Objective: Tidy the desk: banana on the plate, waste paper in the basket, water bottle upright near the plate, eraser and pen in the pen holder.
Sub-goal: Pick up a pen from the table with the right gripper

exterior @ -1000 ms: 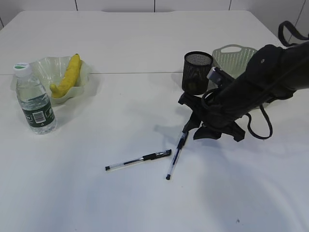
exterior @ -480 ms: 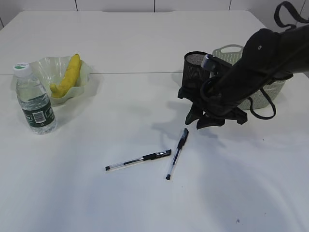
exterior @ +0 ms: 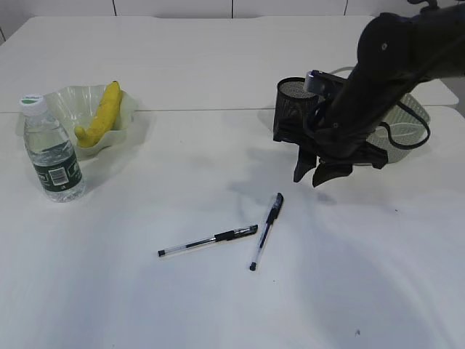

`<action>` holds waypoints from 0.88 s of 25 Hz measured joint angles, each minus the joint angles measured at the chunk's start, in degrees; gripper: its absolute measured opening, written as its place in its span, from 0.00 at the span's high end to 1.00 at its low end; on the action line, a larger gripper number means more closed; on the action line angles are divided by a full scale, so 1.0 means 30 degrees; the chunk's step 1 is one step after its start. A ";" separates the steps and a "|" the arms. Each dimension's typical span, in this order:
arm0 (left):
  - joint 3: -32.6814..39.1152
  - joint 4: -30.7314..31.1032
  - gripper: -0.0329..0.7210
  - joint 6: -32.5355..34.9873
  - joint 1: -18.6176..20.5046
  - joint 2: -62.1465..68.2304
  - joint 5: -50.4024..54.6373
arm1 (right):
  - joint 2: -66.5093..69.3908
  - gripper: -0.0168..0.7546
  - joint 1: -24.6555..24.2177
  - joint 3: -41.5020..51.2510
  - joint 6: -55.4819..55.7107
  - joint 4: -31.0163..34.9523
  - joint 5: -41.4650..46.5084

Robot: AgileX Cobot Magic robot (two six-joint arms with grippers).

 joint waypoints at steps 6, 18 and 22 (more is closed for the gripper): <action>0.0000 0.0000 0.43 0.0000 -0.0034 0.0000 0.0000 | 0.1065 0.68 0.1682 -0.2737 0.2344 -0.3179 0.2556; 0.0000 0.0139 0.43 0.0000 -0.1143 0.0000 0.0000 | 0.3986 0.68 0.2074 -0.5962 0.4658 -0.3187 0.5557; 0.0000 0.0139 0.43 0.0000 -0.1143 0.0000 0.0000 | 0.4452 0.68 0.2224 -0.6005 0.5667 -0.3187 0.5609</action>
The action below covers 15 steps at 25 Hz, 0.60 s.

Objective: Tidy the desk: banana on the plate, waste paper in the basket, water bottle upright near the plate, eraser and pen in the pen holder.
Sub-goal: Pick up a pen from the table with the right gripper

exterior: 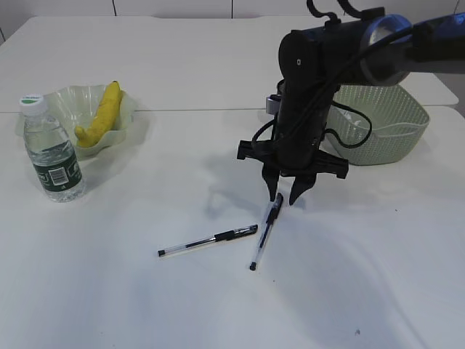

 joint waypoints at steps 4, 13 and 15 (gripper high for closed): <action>0.0000 0.0013 0.43 0.0000 0.0000 0.0000 0.0000 | 0.0372 0.68 0.0102 0.0000 0.0865 0.0075 -0.0094; 0.0000 0.0057 0.44 0.0000 0.0000 0.0000 0.0000 | 0.0807 0.68 0.0102 0.0000 0.1716 0.0145 -0.1167; 0.0000 0.0141 0.44 0.0000 0.0000 0.0000 0.0000 | 0.0965 0.68 0.0102 0.0000 0.1748 0.0176 -0.1196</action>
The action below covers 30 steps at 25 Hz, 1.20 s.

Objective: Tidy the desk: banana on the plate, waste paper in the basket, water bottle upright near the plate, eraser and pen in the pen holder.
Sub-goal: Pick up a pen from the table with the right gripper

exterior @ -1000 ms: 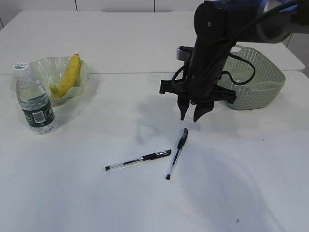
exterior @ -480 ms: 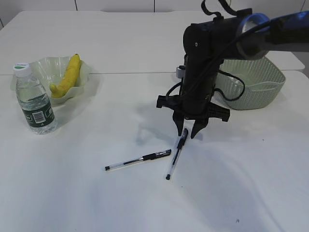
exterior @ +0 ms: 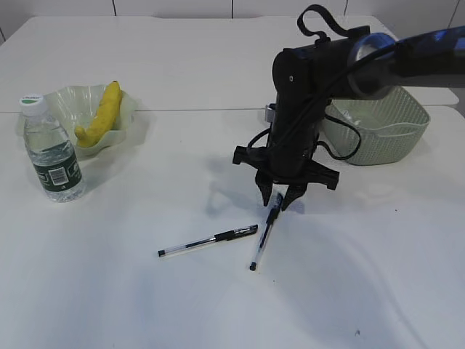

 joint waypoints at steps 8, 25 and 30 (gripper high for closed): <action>0.0000 0.0284 0.44 0.0000 0.0000 0.0000 0.0000 | 0.0439 0.68 0.0000 0.0000 0.0000 0.0000 -0.0096; 0.0000 0.0327 0.44 0.0000 0.0000 0.0000 0.0000 | 0.0760 0.68 0.0000 -0.0008 0.0041 0.0044 -0.0568; 0.0000 0.0339 0.44 0.0000 0.0000 0.0000 0.0035 | 0.0760 0.68 0.0000 -0.0008 0.0041 0.0044 -0.0611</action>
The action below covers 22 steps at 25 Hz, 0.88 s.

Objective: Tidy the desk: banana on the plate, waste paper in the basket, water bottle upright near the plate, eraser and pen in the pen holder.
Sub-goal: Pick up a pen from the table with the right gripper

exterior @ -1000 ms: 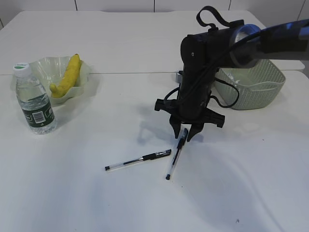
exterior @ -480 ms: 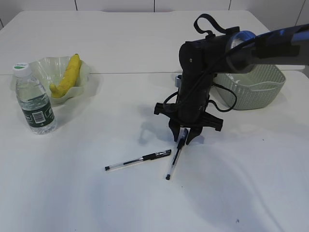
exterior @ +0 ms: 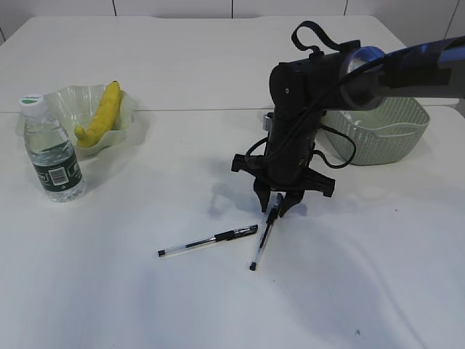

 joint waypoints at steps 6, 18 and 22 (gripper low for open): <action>0.0000 0.0030 0.44 0.0000 0.0000 0.0000 -0.0005 | 0.0000 0.68 0.0000 0.0000 0.0000 0.0000 -0.0034; 0.0000 0.0030 0.44 0.0000 0.0000 0.0000 0.0039 | 0.0000 0.68 0.0000 0.0000 0.0000 0.0000 0.0001; 0.0000 0.0030 0.44 0.0000 0.0000 -0.0014 0.0039 | 0.0000 0.68 0.0000 0.0000 0.0000 0.0000 0.0103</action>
